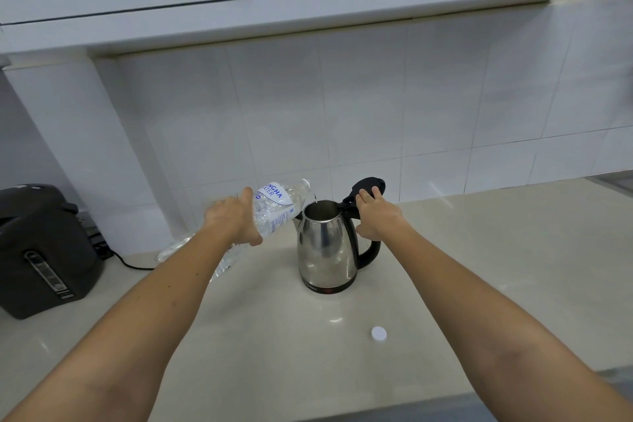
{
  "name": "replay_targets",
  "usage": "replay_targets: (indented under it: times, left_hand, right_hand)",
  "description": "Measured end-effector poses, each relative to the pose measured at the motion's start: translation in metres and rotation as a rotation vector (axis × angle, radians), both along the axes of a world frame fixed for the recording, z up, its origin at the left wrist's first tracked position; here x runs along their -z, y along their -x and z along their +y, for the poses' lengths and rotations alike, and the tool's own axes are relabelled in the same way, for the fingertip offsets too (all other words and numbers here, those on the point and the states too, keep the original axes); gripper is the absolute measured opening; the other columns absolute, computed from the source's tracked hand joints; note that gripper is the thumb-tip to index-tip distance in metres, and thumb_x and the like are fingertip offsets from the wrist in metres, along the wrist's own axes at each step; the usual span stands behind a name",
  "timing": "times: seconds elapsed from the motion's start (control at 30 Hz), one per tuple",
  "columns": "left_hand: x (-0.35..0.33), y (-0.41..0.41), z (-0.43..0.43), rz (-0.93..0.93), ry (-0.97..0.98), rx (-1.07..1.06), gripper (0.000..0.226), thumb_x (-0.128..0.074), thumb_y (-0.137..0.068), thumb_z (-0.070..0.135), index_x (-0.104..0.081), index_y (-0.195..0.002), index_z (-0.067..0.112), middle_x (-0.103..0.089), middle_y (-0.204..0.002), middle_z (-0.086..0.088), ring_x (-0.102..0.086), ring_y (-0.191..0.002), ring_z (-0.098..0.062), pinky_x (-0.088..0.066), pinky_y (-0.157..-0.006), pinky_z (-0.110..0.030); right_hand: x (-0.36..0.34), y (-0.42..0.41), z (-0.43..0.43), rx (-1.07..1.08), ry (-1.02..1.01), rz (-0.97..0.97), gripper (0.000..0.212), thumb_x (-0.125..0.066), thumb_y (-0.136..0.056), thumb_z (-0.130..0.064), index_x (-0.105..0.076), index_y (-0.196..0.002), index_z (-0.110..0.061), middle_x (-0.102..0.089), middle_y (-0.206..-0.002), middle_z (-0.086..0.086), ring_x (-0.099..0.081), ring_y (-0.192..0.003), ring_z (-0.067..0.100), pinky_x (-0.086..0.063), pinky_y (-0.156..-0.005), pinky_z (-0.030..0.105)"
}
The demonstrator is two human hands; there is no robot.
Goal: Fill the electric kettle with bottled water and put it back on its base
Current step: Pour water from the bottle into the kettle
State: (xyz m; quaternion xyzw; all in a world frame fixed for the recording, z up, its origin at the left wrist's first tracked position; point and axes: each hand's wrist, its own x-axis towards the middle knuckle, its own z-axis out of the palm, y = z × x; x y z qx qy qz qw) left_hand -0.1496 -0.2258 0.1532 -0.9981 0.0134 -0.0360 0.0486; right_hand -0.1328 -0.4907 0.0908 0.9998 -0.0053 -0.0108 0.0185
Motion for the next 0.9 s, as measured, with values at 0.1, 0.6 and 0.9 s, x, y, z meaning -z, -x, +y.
replay_targets:
  times: [0.1, 0.6, 0.9]
  left_hand:
    - [-0.0024, 0.0014, -0.0014, 0.002, -0.004, -0.005, 0.071, -0.078, -0.064, 0.035, -0.036, -0.117, 0.014, -0.052, -0.088, -0.005, -0.053, -0.081, -0.028, -0.045, -0.065, -0.031]
    - [-0.0080, 0.0036, -0.0042, 0.018, -0.006, -0.016, 0.071, -0.078, -0.065, 0.035, -0.036, -0.118, 0.015, -0.052, -0.090, -0.004, -0.052, -0.082, -0.028, -0.046, -0.067, -0.032]
    - [-0.0080, 0.0040, -0.0041, 0.018, -0.001, -0.020, 0.072, -0.079, -0.064, 0.035, -0.036, -0.119, 0.015, -0.051, -0.091, -0.004, -0.052, -0.082, -0.028, -0.046, -0.066, -0.032]
  right_hand:
    - [-0.0001, 0.0007, 0.0000, -0.002, -0.006, -0.006, 0.073, -0.047, -0.095, -0.022, -0.008, -0.155, -0.011, -0.002, -0.163, -0.003, 0.006, -0.151, 0.024, -0.042, -0.107, 0.045]
    - [0.0005, -0.0006, -0.0008, -0.005, -0.009, 0.002, 0.073, -0.046, -0.095, -0.022, -0.007, -0.155, -0.010, -0.001, -0.163, -0.002, 0.007, -0.151, 0.024, -0.042, -0.107, 0.045]
    - [0.0008, -0.0016, -0.0017, -0.012, 0.003, -0.003, 0.074, -0.047, -0.094, -0.023, -0.007, -0.155, -0.009, -0.002, -0.163, -0.001, 0.006, -0.151, 0.025, -0.041, -0.108, 0.045]
